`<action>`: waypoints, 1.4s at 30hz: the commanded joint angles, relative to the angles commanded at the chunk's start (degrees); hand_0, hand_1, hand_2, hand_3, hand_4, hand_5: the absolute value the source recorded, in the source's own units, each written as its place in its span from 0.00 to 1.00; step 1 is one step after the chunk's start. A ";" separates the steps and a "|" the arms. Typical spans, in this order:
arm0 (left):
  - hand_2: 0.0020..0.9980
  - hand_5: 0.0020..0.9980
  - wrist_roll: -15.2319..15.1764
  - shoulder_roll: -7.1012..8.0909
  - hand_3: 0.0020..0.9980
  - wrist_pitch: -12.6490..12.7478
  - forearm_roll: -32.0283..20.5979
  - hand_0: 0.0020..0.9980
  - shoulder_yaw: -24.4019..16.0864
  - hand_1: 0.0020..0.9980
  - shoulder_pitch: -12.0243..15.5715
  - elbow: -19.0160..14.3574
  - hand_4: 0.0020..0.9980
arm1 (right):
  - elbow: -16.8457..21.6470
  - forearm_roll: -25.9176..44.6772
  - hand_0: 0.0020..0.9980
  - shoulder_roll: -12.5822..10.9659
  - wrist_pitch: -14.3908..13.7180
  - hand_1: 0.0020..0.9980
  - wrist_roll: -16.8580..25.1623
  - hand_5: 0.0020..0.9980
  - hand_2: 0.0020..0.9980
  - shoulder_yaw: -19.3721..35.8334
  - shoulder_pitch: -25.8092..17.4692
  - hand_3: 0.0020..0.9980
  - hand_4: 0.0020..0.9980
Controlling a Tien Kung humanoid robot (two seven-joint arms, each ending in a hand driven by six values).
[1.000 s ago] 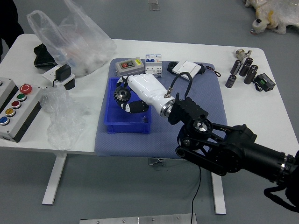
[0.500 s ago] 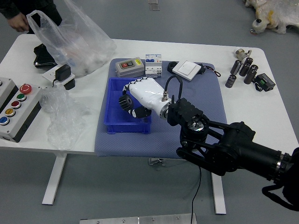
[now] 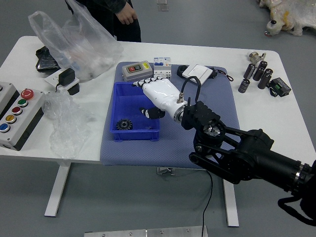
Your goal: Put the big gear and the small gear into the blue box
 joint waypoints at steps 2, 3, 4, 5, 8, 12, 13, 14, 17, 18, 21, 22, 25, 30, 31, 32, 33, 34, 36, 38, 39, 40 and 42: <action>0.52 0.27 -0.02 -0.08 0.66 0.01 -0.05 0.62 -0.05 0.52 0.09 0.00 0.69 | 1.27 1.31 0.83 -0.98 -2.28 0.84 0.18 0.12 0.87 2.61 -1.76 0.87 0.71; 0.52 0.27 -0.02 -0.12 0.66 0.03 -0.11 0.62 -0.08 0.52 0.15 0.00 0.69 | 1.62 1.58 0.83 -1.49 -3.29 0.84 0.11 0.12 0.87 3.89 -2.56 0.87 0.71; 0.52 0.27 0.00 -0.17 0.66 0.04 -0.09 0.62 -0.15 0.52 0.23 0.00 0.69 | 1.71 1.67 0.83 -2.11 -4.27 0.84 -0.13 0.12 0.87 5.37 -3.46 0.87 0.71; 0.52 0.27 0.03 -0.20 0.66 0.05 -0.08 0.62 -0.22 0.52 0.31 0.00 0.70 | 1.50 1.74 0.67 -2.75 -4.86 0.75 -0.44 0.14 0.81 6.75 -4.28 0.85 0.72; 0.52 0.27 0.06 -0.25 0.66 0.08 -0.09 0.62 -0.34 0.52 0.43 0.00 0.70 | 0.17 1.99 0.67 -4.24 -5.04 0.75 -1.34 0.14 0.81 10.15 -5.96 0.85 0.72; 0.52 0.27 -0.01 -0.26 0.66 0.11 -0.05 0.62 -0.41 0.52 0.40 0.00 0.69 | -3.15 1.76 0.65 -4.93 -3.85 0.73 -2.11 0.13 0.81 11.37 -7.51 0.85 0.72; 0.52 0.27 -0.04 -0.27 0.66 0.10 -0.05 0.62 -0.40 0.52 0.36 0.00 0.69 | -3.96 1.88 0.65 -4.81 -3.64 0.73 -2.14 0.13 0.81 11.24 -7.75 0.85 0.72; 0.52 0.27 -0.06 -0.28 0.66 0.10 -0.05 0.62 -0.38 0.52 0.33 0.00 0.69 | -4.64 2.12 0.65 -4.67 -3.48 0.73 -2.13 0.13 0.81 11.07 -7.96 0.85 0.72; 0.52 0.27 -0.13 -0.34 0.66 0.09 -0.06 0.62 -0.32 0.52 0.24 0.00 0.69 | -6.61 3.72 0.65 -4.05 -3.23 0.73 -1.75 0.13 0.81 10.08 -8.43 0.85 0.72; 0.52 0.27 -0.14 -0.35 0.66 0.09 -0.09 0.62 -0.30 0.52 0.23 0.00 0.69 | -7.11 4.43 0.63 -3.89 -3.19 0.72 -1.58 0.14 0.81 9.73 -8.53 0.85 0.75; 0.52 0.27 -0.11 -0.36 0.66 0.09 -0.06 0.62 -0.31 0.52 0.27 0.00 0.69 | -8.03 5.35 0.63 -3.69 -3.12 0.72 -1.42 0.14 0.81 8.92 -8.49 0.85 0.75; 0.52 0.27 -0.07 -0.36 0.66 0.09 -0.03 0.62 -0.34 0.52 0.28 0.00 0.69 | -8.39 5.03 0.63 -3.62 -3.02 0.72 -1.53 0.14 0.81 8.67 -8.31 0.85 0.75; 0.52 0.27 0.00 -0.35 0.66 0.09 0.03 0.62 -0.39 0.52 0.29 0.00 0.69 | -9.18 4.15 0.61 -3.47 -2.69 0.71 -1.87 0.14 0.79 8.15 -7.79 0.84 0.74; 0.52 0.27 0.00 -0.34 0.66 0.09 0.12 0.62 -0.42 0.52 0.22 0.00 0.69 | -10.74 3.57 0.56 -2.92 -2.32 0.67 -2.34 0.17 0.70 6.47 -6.78 0.76 0.73; 0.52 0.27 -0.01 -0.34 0.66 0.08 0.11 0.62 -0.37 0.52 0.20 0.00 0.69 | -11.19 3.47 0.56 -2.73 -2.11 0.67 -2.45 0.17 0.70 6.03 -6.57 0.76 0.73; 0.52 0.27 -0.02 -0.35 0.66 0.07 0.09 0.62 -0.32 0.52 0.17 0.00 0.69 | -11.64 3.25 0.56 -2.55 -1.76 0.67 -2.60 0.17 0.70 5.61 -6.40 0.76 0.73; 0.52 0.27 -0.03 -0.36 0.66 0.06 0.09 0.62 -0.30 0.52 0.15 0.00 0.69 | -12.10 3.10 0.56 -2.38 -1.43 0.67 -2.73 0.17 0.70 5.21 -6.25 0.76 0.73; 0.52 0.27 -0.05 -0.38 0.66 0.06 0.07 0.62 -0.24 0.52 0.13 0.00 0.69 | -12.63 3.01 0.56 -2.21 -1.07 0.67 -2.83 0.17 0.70 4.74 -6.11 0.76 0.73; 0.52 0.27 -0.08 -0.40 0.66 0.04 0.02 0.62 -0.15 0.52 0.10 0.00 0.69 | -13.46 2.88 0.54 -1.96 -0.63 0.66 -2.94 0.18 0.66 4.03 -5.94 0.71 0.67; 0.52 0.27 -0.10 -0.41 0.66 0.04 -0.02 0.62 -0.09 0.52 0.08 0.00 0.69 | -14.08 2.82 0.54 -1.82 -0.55 0.66 -2.95 0.18 0.66 3.53 -5.87 0.71 0.67; 0.52 0.27 -0.11 -0.41 0.66 0.04 -0.05 0.62 -0.07 0.52 0.09 0.00 0.69 | -14.23 2.77 0.54 -1.80 -0.59 0.66 -2.95 0.18 0.66 3.41 -5.84 0.71 0.67; 0.52 0.27 -0.11 -0.41 0.66 0.04 -0.05 0.62 -0.07 0.52 0.09 0.00 0.69 | -14.34 2.70 0.54 -1.78 -0.64 0.66 -2.96 0.18 0.66 3.31 -5.81 0.71 0.67; 0.52 0.27 -0.10 -0.38 0.66 0.04 -0.04 0.62 -0.08 0.52 0.09 0.00 0.69 | -14.54 2.60 0.49 -1.78 -0.79 0.59 -2.96 0.03 0.51 3.22 -5.72 0.60 0.46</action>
